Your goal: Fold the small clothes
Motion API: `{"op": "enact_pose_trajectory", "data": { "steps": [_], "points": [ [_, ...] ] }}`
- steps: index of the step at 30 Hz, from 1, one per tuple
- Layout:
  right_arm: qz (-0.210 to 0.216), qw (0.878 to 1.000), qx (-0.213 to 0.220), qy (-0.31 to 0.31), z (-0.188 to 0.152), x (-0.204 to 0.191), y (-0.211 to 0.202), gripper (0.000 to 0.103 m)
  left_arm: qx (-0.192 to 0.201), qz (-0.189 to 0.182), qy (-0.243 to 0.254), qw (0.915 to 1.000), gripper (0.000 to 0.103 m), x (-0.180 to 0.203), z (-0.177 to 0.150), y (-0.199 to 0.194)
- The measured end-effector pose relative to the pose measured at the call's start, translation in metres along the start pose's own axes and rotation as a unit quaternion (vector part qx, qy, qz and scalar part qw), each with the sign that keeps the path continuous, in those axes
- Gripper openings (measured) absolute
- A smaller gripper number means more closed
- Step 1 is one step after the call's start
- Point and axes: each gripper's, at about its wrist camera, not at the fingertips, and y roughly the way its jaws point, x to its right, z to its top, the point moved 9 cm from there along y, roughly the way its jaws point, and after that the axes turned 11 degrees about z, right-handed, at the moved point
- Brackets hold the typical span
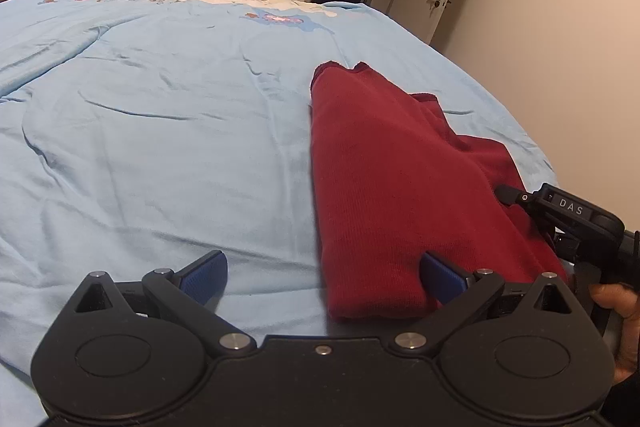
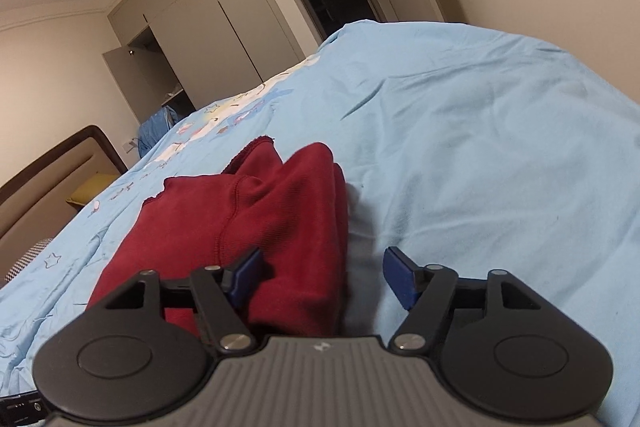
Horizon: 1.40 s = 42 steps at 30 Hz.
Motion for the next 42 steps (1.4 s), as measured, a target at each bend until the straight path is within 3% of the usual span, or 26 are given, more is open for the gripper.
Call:
{"op": "enact_pose_trajectory", "data": {
  "steps": [8, 13, 18, 22, 29, 42],
  "points": [
    [0.015, 1.0, 0.023, -0.011, -0.008, 0.003, -0.001, 0.074, 0.001, 0.008, 0.013, 0.9999, 0.102, 0.003, 0.001, 0.0],
    [0.015, 0.999, 0.033, -0.029, -0.01, -0.002, -0.004, 0.073, 0.028, 0.0, 0.004, 0.9996, 0.102, 0.001, 0.017, -0.01],
    [0.034, 0.998, 0.038, -0.04, -0.013, -0.008, -0.006, 0.06, 0.037, 0.0, 0.002, 0.9993, 0.102, 0.002, 0.039, 0.002],
    [0.054, 0.997, 0.04, -0.036, -0.015, -0.009, -0.006, 0.05, 0.02, 0.014, 0.019, 0.9995, 0.102, 0.008, 0.05, 0.026],
    [0.049, 0.997, 0.038, -0.038, -0.016, -0.01, -0.004, 0.049, 0.008, 0.021, 0.041, 0.9989, 0.102, 0.021, 0.047, 0.042],
    [0.048, 0.997, 0.036, -0.039, -0.016, -0.01, -0.002, 0.047, 0.001, 0.016, 0.03, 0.9994, 0.102, 0.019, 0.044, 0.045]
  ]
}}
